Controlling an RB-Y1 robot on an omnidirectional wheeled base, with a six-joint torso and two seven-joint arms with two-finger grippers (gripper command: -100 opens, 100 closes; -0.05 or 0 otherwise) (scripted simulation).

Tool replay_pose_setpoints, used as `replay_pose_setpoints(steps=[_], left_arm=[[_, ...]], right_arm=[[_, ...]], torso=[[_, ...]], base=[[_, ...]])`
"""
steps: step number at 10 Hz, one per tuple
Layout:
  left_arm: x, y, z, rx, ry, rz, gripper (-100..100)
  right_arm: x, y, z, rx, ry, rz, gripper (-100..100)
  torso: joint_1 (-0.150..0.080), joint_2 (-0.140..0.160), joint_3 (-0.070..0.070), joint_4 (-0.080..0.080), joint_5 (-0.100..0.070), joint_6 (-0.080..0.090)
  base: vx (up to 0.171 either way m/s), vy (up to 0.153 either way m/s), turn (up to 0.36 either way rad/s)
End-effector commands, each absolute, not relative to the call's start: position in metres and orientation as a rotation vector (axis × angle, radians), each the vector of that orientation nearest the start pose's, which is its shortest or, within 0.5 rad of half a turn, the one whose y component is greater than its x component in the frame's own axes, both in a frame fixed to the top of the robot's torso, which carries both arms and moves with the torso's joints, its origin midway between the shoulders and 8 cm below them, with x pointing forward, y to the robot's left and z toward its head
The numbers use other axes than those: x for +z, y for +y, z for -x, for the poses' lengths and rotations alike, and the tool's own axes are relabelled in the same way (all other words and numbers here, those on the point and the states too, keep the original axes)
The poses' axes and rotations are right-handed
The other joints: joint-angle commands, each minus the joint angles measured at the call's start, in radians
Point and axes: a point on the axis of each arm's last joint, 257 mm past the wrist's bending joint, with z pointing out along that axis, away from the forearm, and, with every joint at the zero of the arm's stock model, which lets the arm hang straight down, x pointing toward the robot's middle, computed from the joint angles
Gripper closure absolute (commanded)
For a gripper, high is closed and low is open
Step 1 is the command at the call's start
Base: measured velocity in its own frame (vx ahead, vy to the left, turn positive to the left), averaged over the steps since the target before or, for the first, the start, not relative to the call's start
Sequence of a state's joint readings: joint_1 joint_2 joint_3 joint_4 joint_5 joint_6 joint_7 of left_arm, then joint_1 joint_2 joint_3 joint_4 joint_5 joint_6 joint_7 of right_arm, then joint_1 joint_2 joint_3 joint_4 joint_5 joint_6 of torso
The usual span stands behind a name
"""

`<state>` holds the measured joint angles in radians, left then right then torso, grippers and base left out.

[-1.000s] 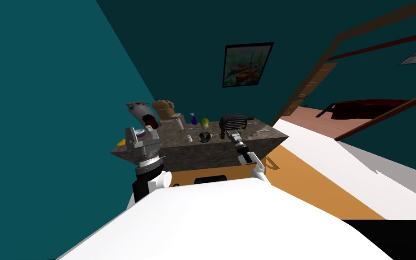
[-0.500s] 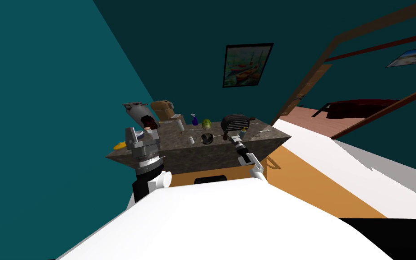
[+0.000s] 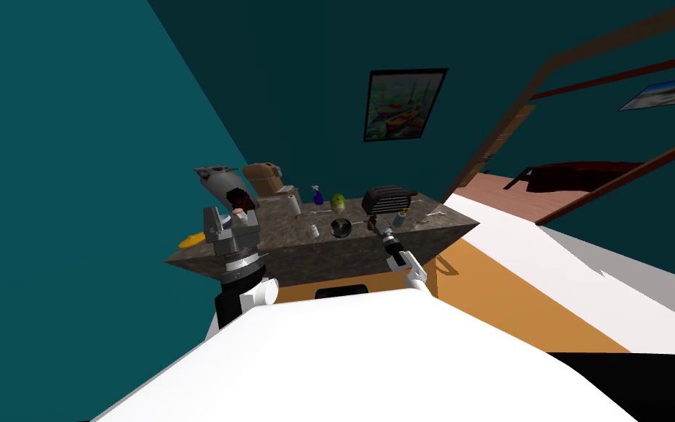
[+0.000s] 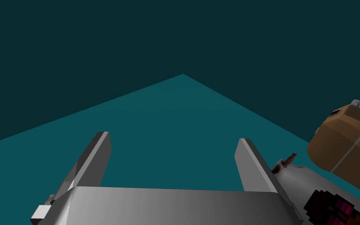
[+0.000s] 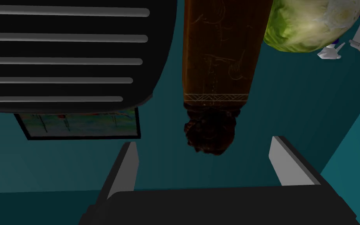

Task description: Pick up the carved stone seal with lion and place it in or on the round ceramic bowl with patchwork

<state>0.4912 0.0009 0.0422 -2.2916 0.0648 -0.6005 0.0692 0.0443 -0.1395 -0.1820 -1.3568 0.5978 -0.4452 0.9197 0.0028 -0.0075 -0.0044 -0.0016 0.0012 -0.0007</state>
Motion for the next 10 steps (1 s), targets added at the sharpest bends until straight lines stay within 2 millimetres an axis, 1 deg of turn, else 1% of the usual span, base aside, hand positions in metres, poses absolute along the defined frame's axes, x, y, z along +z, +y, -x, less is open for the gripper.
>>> replay_pose_setpoints(steps=[1,2,3,4,5,6,7,10], left_arm=[[0.051,0.296,-0.320,-1.393,0.469,0.614,0],[0.051,0.296,-0.320,-1.393,0.469,0.614,0],[0.051,0.296,-0.320,-1.393,0.469,0.614,0],[0.051,0.296,-0.320,-1.393,0.469,0.613,0],[0.051,0.296,-0.320,-1.393,0.469,0.613,0],[0.051,0.296,-0.320,-1.393,0.469,0.613,0],[0.051,0.296,-0.320,-1.393,0.469,0.613,0],[0.051,0.296,-0.320,-1.393,0.469,0.613,0]], right_arm=[[-0.274,-0.314,-0.506,-0.056,1.504,0.125,-100],[-0.282,-0.318,-0.505,-0.080,1.523,0.135,-100],[-0.277,-0.315,-0.507,-0.061,1.509,0.126,-100],[-0.278,-0.315,-0.507,-0.066,1.512,0.129,0],[-0.267,-0.320,-0.516,-0.072,1.504,0.123,-100],[-0.274,-0.317,-0.512,-0.069,1.507,0.126,-100],[-0.273,-0.318,-0.512,-0.070,1.507,0.125,100],[-0.273,-0.317,-0.513,-0.068,1.505,0.125,100]], torso=[[0.000,0.000,0.000,0.000,0.000,0.000],[0.001,-0.001,0.000,0.000,0.000,0.000],[0.001,-0.001,0.000,0.000,0.000,0.000],[-0.002,0.002,0.001,0.000,0.000,0.000],[-0.004,0.003,0.002,0.001,-0.001,0.000],[-0.004,0.002,0.001,0.001,-0.001,0.000],[-0.005,0.002,0.001,0.000,-0.001,0.000],[-0.004,0.003,0.002,0.000,-0.001,0.000]], base=[[0.077,0.084,-0.019],[0.072,0.086,-0.030],[0.029,0.036,-0.009],[0.006,0.007,0.001],[0.043,0.004,0.058],[0.028,0.000,0.018],[0.000,0.000,0.000],[0.000,0.000,0.000]])
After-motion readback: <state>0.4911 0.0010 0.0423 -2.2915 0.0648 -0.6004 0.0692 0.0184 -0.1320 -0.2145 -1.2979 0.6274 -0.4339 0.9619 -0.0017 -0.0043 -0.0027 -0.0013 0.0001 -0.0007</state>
